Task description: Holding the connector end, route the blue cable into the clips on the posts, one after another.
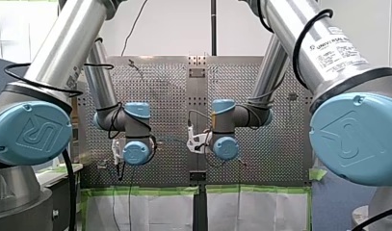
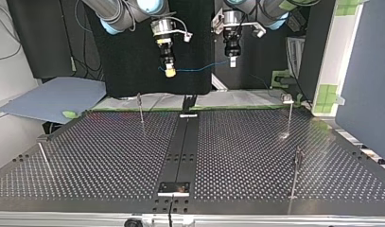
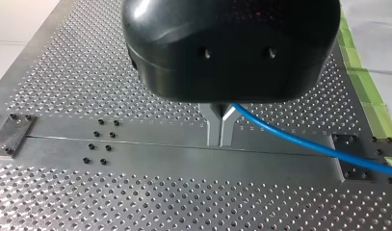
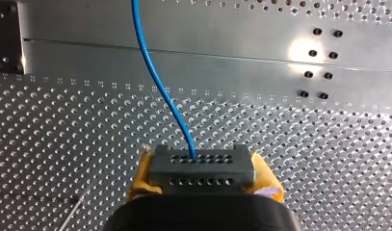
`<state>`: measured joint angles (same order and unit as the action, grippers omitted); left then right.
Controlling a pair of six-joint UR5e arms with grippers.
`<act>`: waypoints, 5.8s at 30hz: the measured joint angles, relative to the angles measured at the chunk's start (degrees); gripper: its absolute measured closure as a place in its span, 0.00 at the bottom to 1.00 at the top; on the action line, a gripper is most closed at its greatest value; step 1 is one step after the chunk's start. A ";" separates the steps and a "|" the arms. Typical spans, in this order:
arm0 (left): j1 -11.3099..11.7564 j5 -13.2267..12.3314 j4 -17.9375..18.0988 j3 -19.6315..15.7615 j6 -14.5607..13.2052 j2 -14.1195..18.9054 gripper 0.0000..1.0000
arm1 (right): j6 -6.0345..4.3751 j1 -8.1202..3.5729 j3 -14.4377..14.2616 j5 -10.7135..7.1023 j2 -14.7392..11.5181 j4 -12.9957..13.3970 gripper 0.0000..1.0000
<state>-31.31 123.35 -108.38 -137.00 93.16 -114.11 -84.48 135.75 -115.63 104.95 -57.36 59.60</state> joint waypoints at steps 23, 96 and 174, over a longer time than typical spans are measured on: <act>0.30 0.07 -1.30 -0.07 -0.38 -0.87 1.00 | 0.22 0.36 0.01 0.31 0.91 -0.99 1.00; 3.47 4.17 -11.28 0.09 1.70 7.33 1.00 | -5.96 -0.66 5.13 -5.74 -2.17 -8.30 1.00; 17.21 -1.32 -42.70 23.15 3.81 32.30 1.00 | -7.39 4.77 35.20 -13.29 -7.91 -31.92 1.00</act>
<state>-14.10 122.03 -151.08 -113.84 96.97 -81.81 -91.87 140.52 -80.44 91.66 -65.27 27.68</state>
